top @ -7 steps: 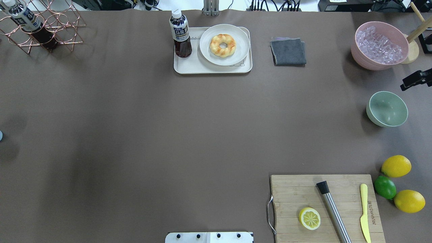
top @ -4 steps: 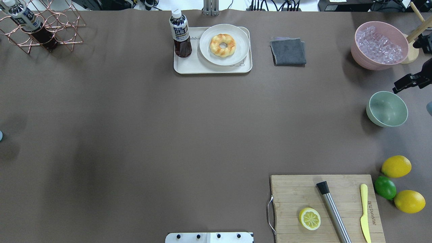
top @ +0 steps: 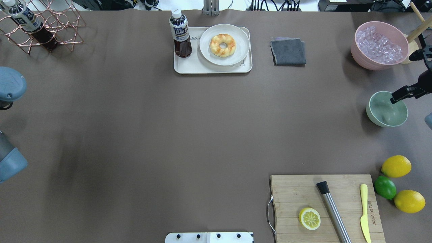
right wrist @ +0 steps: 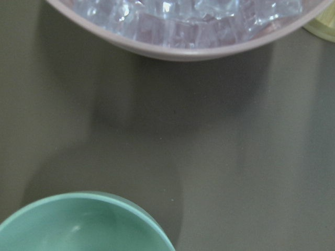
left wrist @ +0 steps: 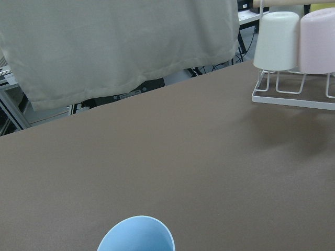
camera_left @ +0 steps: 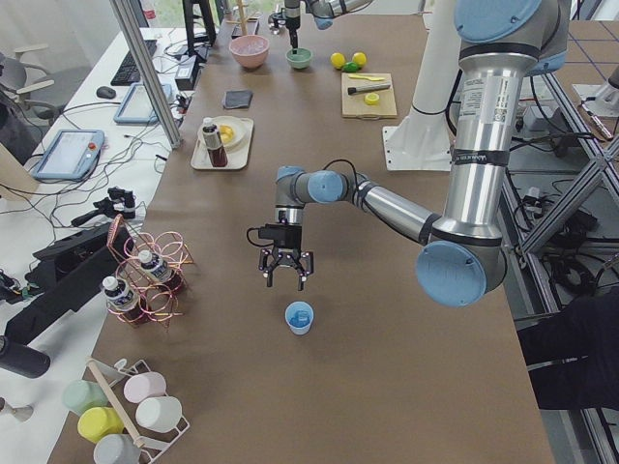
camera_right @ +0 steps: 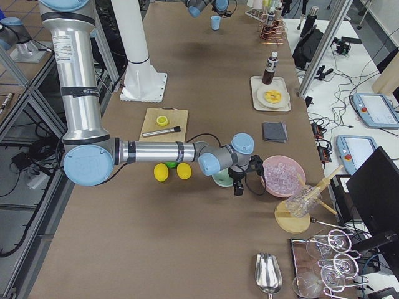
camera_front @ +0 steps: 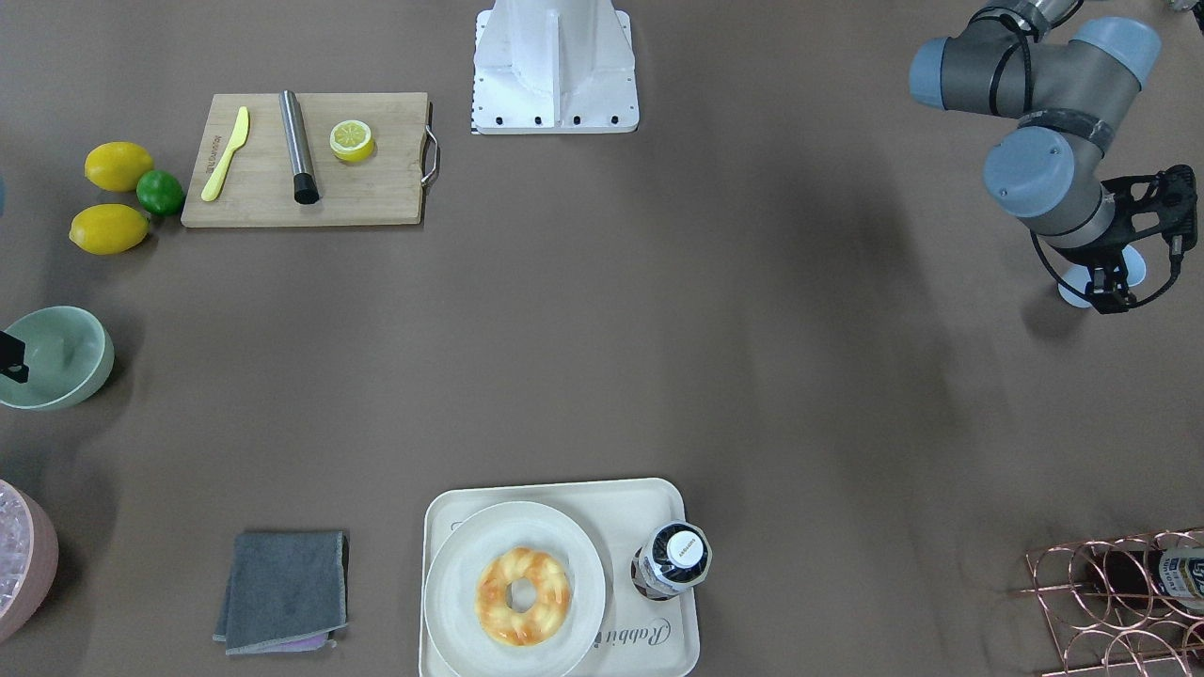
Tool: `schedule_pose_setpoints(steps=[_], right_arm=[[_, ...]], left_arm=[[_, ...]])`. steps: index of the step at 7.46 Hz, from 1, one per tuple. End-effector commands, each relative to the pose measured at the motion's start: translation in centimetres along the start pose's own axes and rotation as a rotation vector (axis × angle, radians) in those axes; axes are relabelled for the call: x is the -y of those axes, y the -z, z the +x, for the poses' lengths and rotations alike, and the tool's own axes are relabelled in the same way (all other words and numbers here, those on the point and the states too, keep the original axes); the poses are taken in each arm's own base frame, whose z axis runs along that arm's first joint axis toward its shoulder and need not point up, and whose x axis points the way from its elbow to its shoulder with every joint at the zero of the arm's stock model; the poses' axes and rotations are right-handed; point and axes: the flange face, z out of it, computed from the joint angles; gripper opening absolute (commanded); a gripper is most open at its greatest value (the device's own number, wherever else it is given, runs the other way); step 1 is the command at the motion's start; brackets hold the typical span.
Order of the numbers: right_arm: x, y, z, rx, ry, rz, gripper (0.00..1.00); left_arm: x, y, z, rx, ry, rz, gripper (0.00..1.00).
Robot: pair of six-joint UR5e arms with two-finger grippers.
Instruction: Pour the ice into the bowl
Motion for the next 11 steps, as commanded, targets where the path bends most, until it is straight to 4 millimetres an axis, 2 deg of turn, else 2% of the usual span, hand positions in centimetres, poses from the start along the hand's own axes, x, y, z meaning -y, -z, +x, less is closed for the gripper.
schedule_pose_setpoints(steps=[1,2,3,5,6,8,9,10,11], right_arm=[[-1.1,-0.9,-0.4,0.012,-0.051,0.009,0.45],[-1.4,-0.5,-0.8,0.016,-0.057,0.013,0.14],[-1.6,-0.2,-1.1,0.021,-0.059,0.017,0.0],[-1.6,0.4,-1.7,0.027,-0.05,0.027,0.0],[-1.6,0.5,-2.0,0.03,-0.045,0.027,0.0],[-1.0,1.6,-3.6,0.041,-0.032,0.041,0.0],[-0.2,3.8,-5.7,0.037,-0.039,0.034,0.0],[0.7,6.3,-8.3,0.027,-0.044,0.021,0.0],[2.1,8.9,-11.5,0.02,-0.049,0.006,0.0]], left_arm=[[-2.9,-2.2,1.1,0.077,0.029,0.061,0.97],[-3.2,-1.9,1.6,0.115,0.045,0.083,0.97],[-4.0,-1.8,1.3,0.132,0.056,0.099,0.97],[-4.8,-1.7,1.2,0.157,0.084,0.123,0.97],[-6.2,-2.9,1.0,0.175,0.088,0.143,0.97],[-8.3,-3.3,2.9,0.19,0.098,0.161,0.97],[-9.3,-4.2,3.5,0.208,0.103,0.179,0.97],[-9.5,-4.7,3.7,0.214,0.102,0.184,0.97],[-10.1,-5.9,3.4,0.232,0.092,0.199,0.97]])
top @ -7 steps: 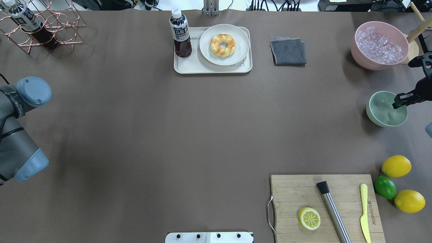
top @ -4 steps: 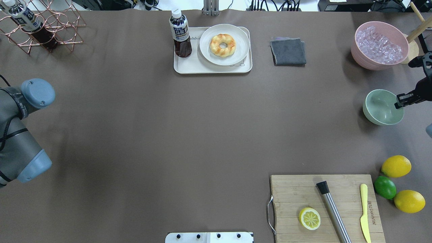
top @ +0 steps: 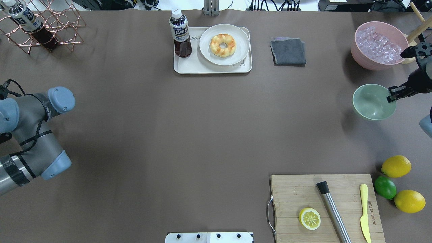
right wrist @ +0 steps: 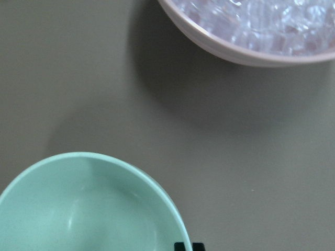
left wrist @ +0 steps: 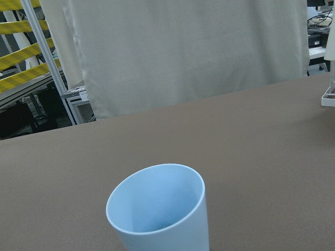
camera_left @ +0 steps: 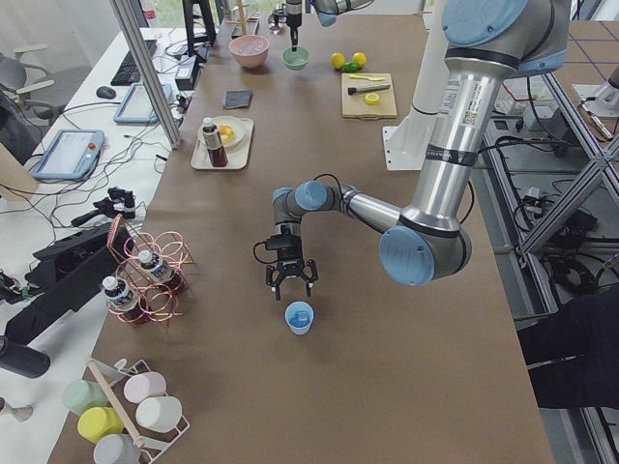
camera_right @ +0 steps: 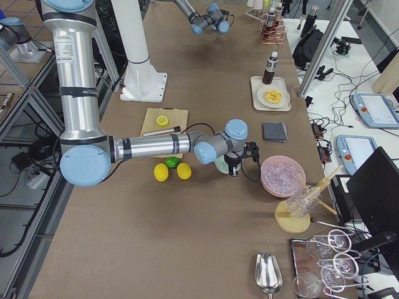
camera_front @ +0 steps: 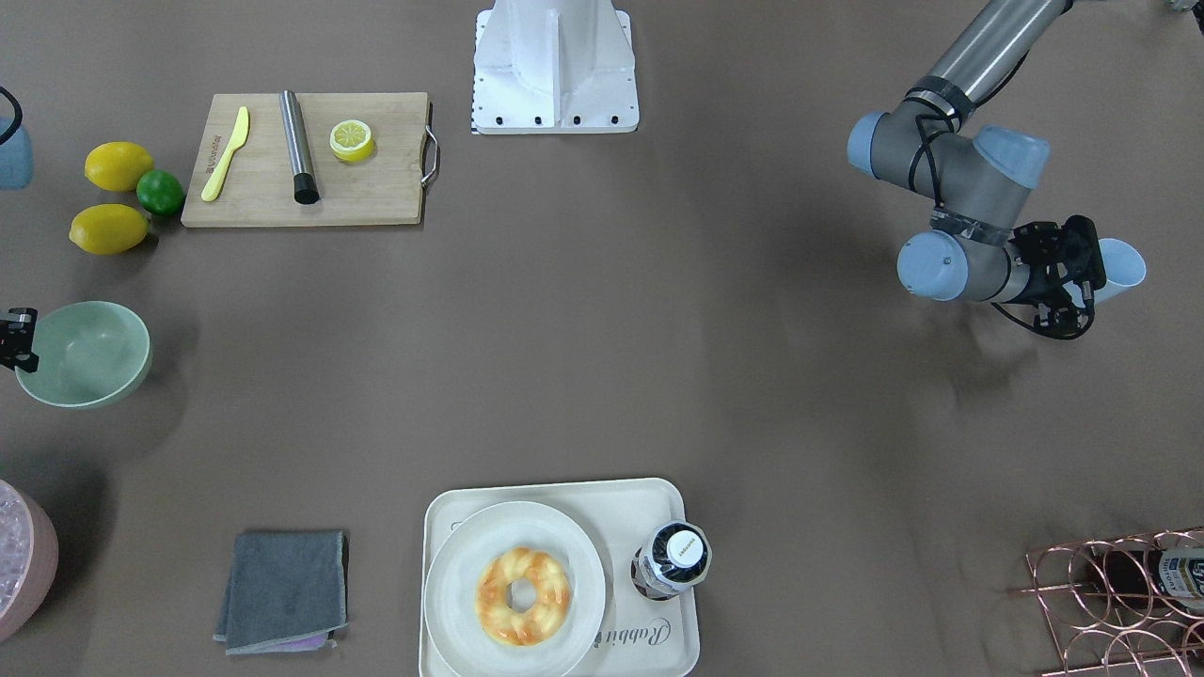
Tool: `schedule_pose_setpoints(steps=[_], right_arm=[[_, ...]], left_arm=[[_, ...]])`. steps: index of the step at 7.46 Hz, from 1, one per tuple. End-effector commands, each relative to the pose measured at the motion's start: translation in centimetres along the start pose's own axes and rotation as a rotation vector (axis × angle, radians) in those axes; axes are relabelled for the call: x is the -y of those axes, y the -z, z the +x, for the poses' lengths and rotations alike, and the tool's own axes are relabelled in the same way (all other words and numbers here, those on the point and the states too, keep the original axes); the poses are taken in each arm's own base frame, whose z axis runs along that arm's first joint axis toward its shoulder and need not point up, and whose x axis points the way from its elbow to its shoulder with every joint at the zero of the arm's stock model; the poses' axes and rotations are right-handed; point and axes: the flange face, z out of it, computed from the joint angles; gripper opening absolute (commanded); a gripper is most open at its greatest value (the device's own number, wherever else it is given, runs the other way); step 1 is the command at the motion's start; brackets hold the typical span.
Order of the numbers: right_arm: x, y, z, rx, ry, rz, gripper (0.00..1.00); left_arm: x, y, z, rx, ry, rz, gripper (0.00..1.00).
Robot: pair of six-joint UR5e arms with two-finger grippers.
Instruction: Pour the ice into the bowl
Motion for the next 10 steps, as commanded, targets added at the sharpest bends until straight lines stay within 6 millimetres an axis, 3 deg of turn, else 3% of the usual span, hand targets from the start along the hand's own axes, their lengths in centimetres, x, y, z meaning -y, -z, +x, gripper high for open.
schedule_pose_setpoints(steps=[1,2,5,8,10], right_arm=[[2.9,6.0,-8.3,-0.015,-0.01,-0.031,0.0],[3.9,7.0,-11.4,-0.011,-0.019,-0.041,0.0],[7.8,9.8,-22.0,-0.025,-0.054,-0.069,0.0],[9.9,9.2,-34.7,-0.057,-0.117,-0.043,0.0],[9.0,7.7,-42.6,-0.064,-0.15,-0.022,0.0]], left_arm=[[-1.7,-2.8,0.5,0.04,-0.013,0.04,0.97],[-2.0,-4.2,0.5,0.048,-0.012,0.047,0.97],[-2.3,-4.7,0.3,0.057,0.013,0.054,0.97],[-2.5,-6.1,0.1,0.079,0.015,0.075,0.97],[-2.2,-8.0,-0.7,0.096,0.01,0.09,0.97]])
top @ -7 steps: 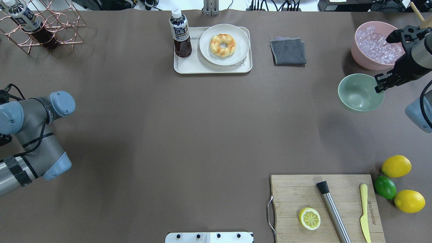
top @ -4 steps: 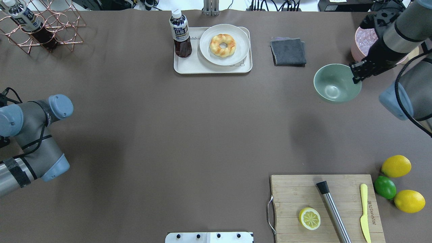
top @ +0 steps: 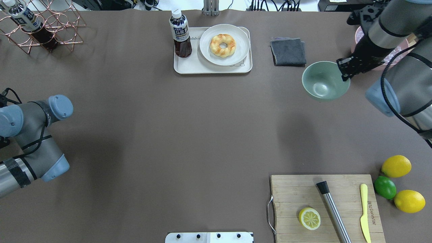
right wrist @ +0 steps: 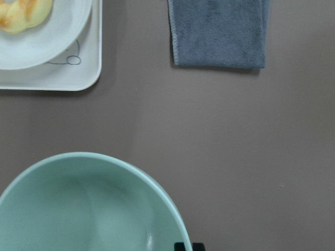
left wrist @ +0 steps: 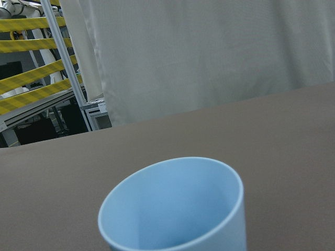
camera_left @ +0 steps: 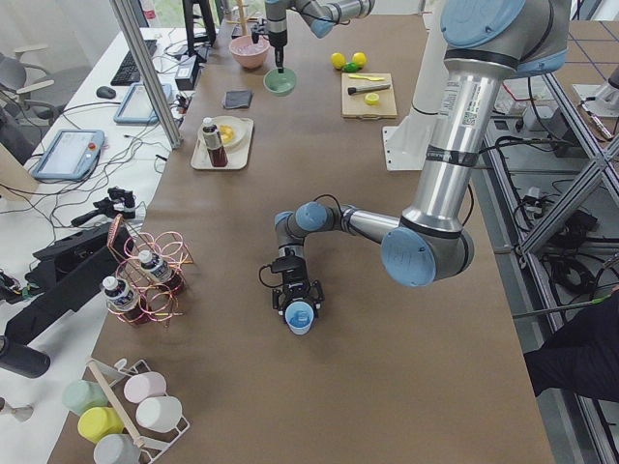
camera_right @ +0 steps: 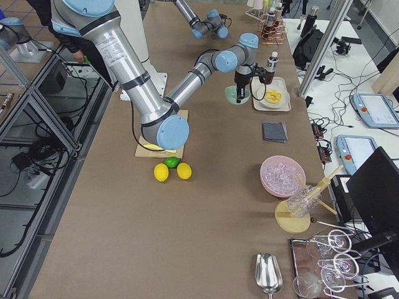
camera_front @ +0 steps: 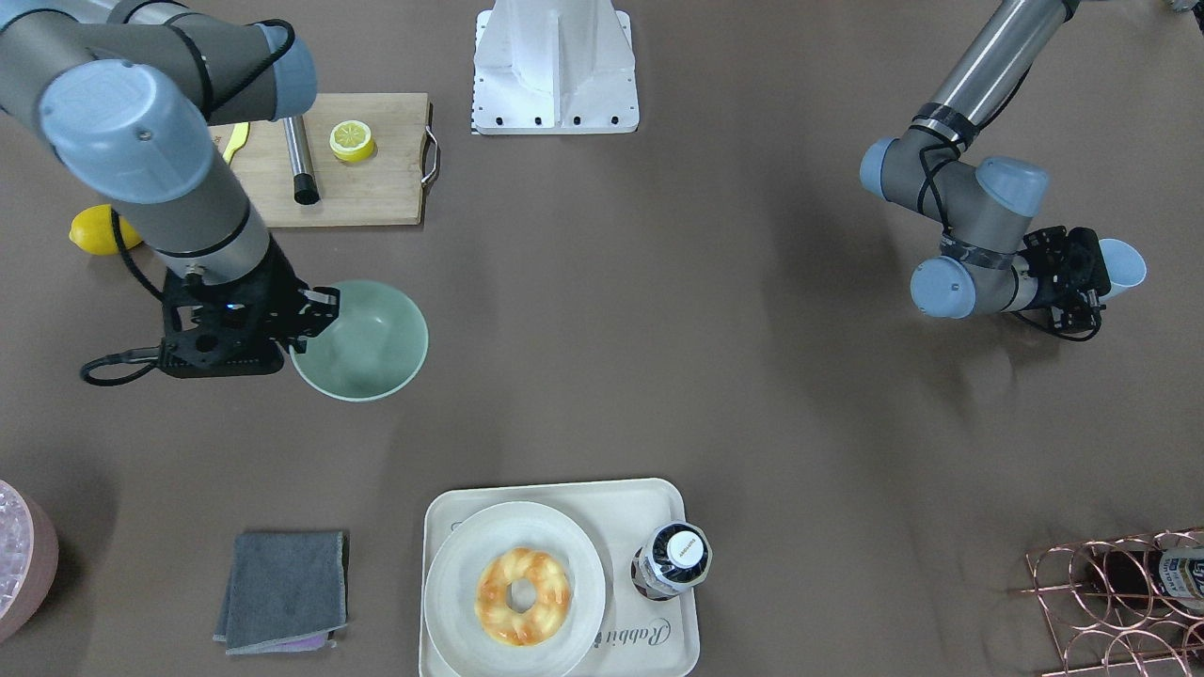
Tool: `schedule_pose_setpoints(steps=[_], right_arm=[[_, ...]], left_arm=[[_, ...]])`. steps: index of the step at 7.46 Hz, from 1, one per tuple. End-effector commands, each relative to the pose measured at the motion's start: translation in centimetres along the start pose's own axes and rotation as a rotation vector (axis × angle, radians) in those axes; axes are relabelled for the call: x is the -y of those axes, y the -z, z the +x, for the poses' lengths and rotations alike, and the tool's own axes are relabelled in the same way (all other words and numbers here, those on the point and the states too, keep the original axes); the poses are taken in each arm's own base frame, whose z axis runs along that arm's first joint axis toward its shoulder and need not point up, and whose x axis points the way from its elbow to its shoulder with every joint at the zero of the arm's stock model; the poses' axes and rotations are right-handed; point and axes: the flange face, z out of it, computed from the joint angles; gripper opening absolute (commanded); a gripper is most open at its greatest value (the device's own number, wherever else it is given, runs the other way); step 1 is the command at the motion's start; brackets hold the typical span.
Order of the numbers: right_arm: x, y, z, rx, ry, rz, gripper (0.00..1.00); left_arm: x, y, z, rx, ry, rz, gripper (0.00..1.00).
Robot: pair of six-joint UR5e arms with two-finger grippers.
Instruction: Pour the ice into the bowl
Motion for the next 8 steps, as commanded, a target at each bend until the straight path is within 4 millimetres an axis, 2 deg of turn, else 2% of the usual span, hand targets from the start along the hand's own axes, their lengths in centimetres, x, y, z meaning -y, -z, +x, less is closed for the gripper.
schedule_pose_setpoints(steps=[1,2,3,4,5,6,8], right_arm=[[-3.4,-1.8,-10.6,-0.011,-0.044,0.047,0.0],[-5.4,-2.2,-14.2,0.002,-0.059,0.046,0.0],[-6.6,-2.2,-17.6,0.01,-0.071,0.05,0.0],[-7.6,-2.4,-20.9,0.015,-0.087,0.05,0.0],[-7.2,-2.8,-24.1,0.026,-0.091,0.049,0.0],[-6.6,-3.8,-26.7,0.028,-0.097,0.063,0.0],[-6.0,-5.7,-29.9,0.039,-0.093,0.077,0.0]], left_arm=[[0.1,-1.9,-0.6,0.017,-0.004,0.016,0.97],[0.2,-2.0,-0.6,0.017,-0.006,0.016,0.97],[0.2,-2.0,-0.6,0.016,-0.006,0.018,0.89],[0.1,-1.8,-0.6,0.015,-0.005,0.014,0.73],[0.1,-1.3,-0.4,0.008,-0.007,0.008,0.62],[0.1,-0.8,-0.2,-0.005,-0.009,-0.008,0.6],[1.0,0.9,1.0,-0.036,-0.035,-0.05,0.6]])
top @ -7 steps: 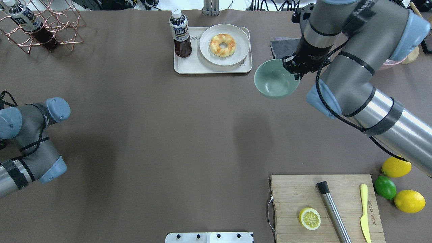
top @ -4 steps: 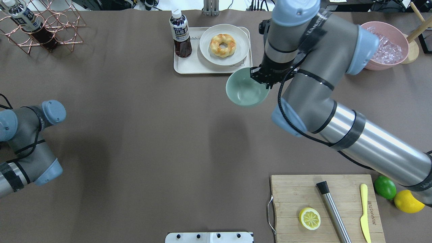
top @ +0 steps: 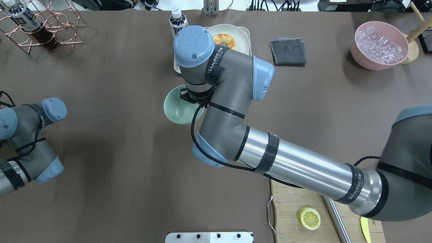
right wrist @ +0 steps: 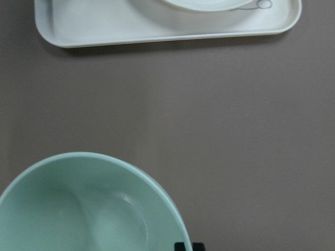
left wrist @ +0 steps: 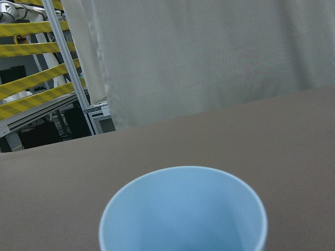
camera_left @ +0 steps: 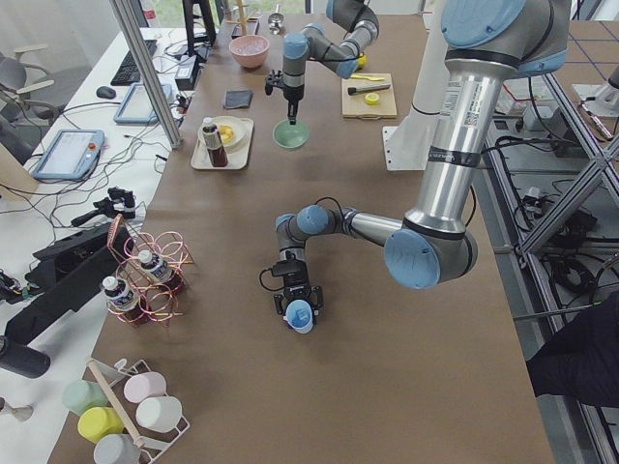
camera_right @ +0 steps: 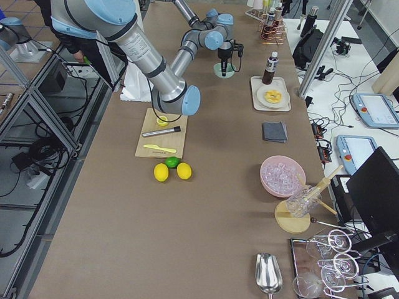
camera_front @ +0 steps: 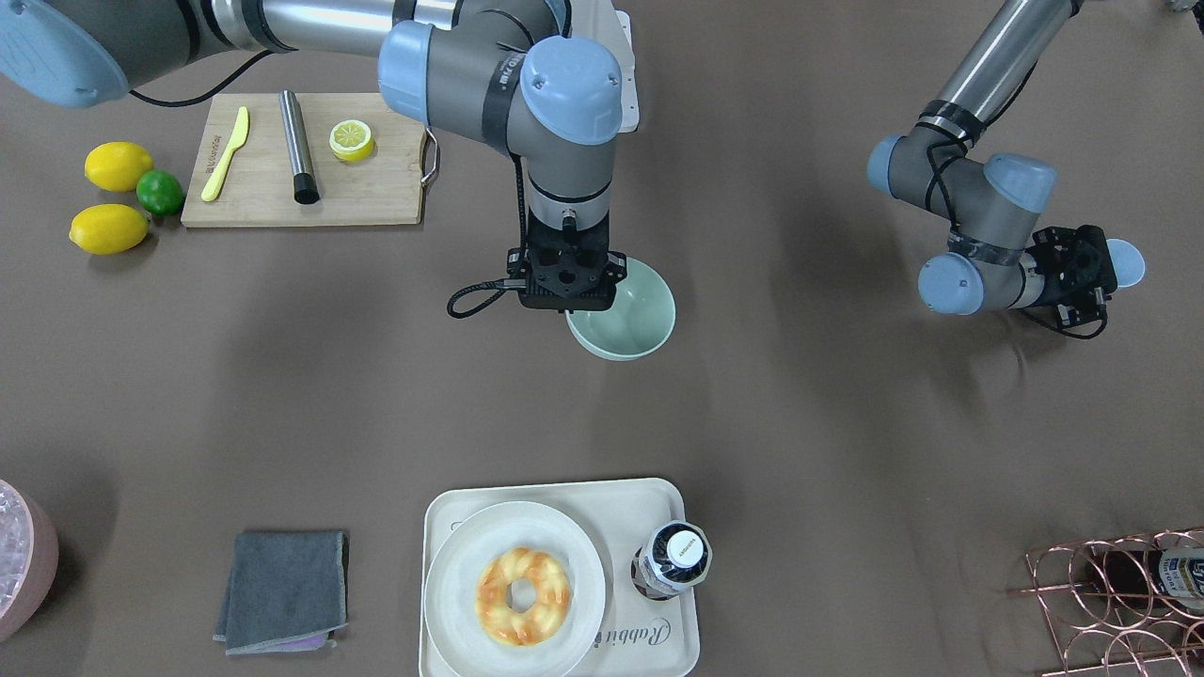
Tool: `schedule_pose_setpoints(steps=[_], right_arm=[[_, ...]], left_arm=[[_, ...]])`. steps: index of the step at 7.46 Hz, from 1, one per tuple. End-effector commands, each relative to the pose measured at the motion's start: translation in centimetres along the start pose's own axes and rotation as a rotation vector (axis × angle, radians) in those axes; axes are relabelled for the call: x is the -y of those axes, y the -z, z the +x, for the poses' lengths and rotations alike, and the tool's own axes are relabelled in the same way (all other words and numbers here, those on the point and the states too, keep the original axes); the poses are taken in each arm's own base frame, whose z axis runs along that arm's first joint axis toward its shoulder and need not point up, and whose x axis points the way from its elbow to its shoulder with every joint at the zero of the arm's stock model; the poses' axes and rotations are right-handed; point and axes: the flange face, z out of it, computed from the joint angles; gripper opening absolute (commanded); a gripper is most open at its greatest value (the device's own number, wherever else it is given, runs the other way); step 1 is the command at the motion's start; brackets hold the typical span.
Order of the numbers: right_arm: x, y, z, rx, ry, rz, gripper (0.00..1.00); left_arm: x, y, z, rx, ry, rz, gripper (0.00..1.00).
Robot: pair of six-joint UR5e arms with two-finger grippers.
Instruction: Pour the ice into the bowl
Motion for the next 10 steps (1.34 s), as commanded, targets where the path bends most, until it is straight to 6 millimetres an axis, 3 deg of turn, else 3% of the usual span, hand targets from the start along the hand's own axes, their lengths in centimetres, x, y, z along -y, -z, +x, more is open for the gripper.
schedule_pose_setpoints(steps=[1,4,5,6,7,8,10], right_arm=[[-0.8,-2.8,-3.2,0.009,0.015,0.027,0.0],[-4.1,-7.4,-3.5,0.025,0.031,0.054,0.0],[-4.7,-8.0,-3.5,0.027,0.036,0.062,0.0],[-4.5,-8.0,-3.2,0.026,0.035,0.063,0.0],[-2.8,-7.0,-2.6,0.029,0.036,0.073,0.29],[-1.5,-5.5,-2.0,0.028,0.04,0.08,0.5],[1.2,-0.9,-0.3,0.018,0.043,0.066,0.77]], left_arm=[[1.8,3.5,2.3,-0.046,-0.032,-0.063,0.6],[4.6,10.0,3.6,-0.14,-0.049,-0.144,0.6],[5.1,11.0,3.6,-0.158,-0.052,-0.157,0.6],[5.5,14.4,4.0,-0.203,-0.071,-0.184,0.6],[5.9,17.1,4.5,-0.234,-0.068,-0.203,0.6],[6.2,18.2,4.7,-0.247,-0.064,-0.211,0.6],[7.3,19.9,4.6,-0.279,-0.073,-0.232,0.6]])
